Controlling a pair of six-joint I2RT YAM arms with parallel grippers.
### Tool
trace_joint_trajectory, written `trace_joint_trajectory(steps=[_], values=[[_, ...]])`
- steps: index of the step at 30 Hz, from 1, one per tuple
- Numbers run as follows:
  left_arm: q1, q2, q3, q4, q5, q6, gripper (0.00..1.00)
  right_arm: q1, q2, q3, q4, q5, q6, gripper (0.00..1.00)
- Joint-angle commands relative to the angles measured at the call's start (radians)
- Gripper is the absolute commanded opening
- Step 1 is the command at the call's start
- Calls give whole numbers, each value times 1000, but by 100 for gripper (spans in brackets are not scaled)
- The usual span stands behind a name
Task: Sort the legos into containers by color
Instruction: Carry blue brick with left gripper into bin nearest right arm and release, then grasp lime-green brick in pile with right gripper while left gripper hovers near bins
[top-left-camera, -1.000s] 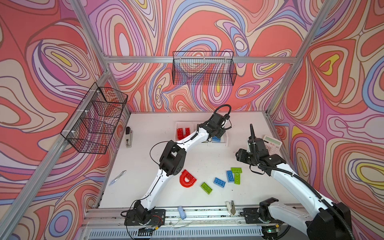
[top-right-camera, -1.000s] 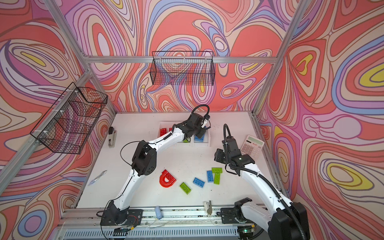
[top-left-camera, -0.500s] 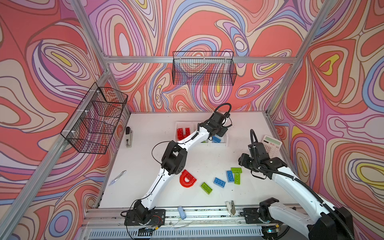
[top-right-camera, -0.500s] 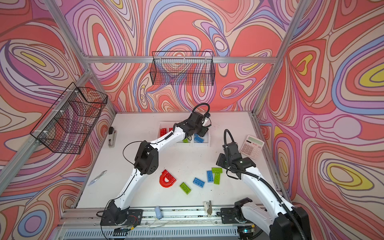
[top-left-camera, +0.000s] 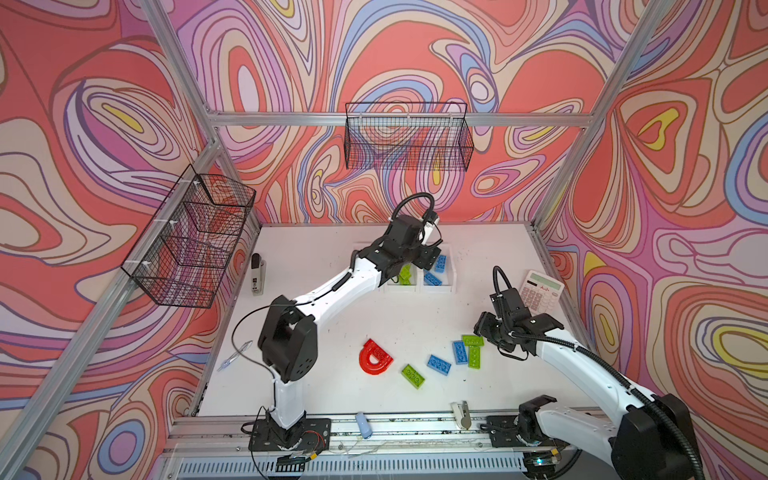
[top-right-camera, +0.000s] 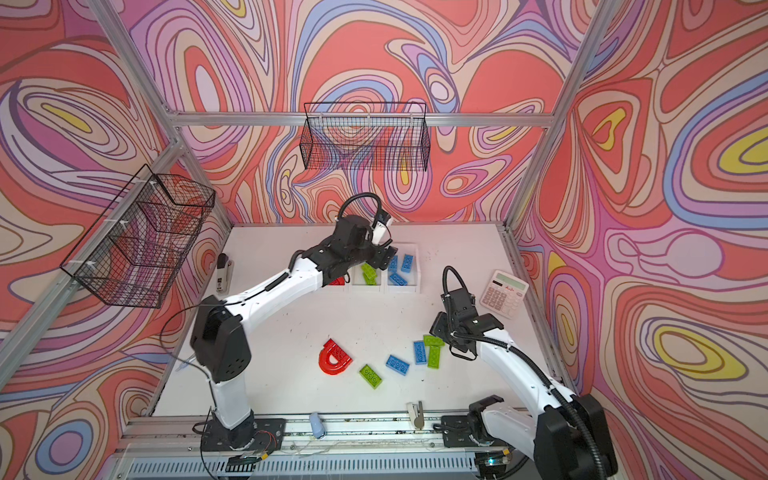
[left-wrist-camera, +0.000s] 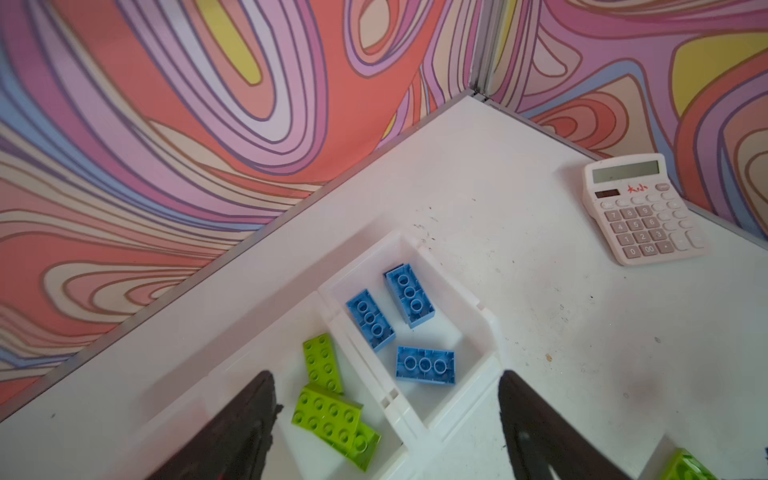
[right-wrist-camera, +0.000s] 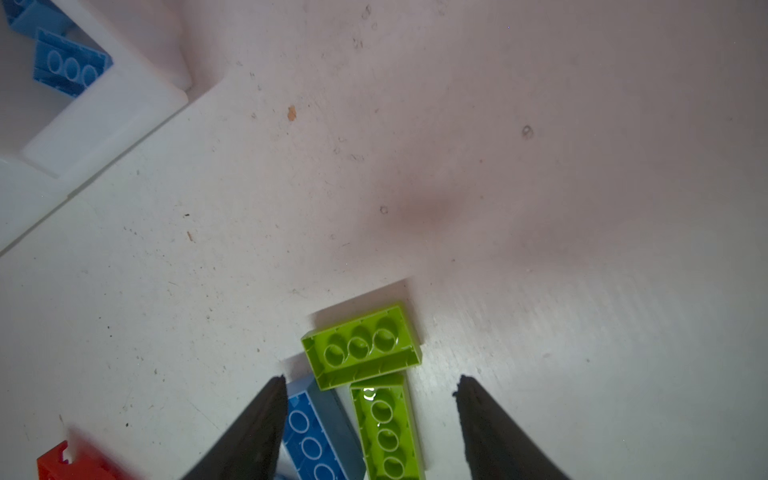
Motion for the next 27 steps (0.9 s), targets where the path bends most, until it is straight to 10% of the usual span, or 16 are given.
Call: trace_joint_trajectory(steps=[1, 8, 27], values=[[53, -96, -189, 60, -34, -62, 85, -3, 31, -10, 33, -36, -10, 79], [116, -271, -444, 49, -47, -133, 85, 0, 88, -6, 27, -38, -57, 84], [118, -347, -525, 21, -43, -152, 82, 3, 108, -141, 264, -145, 177, 81]])
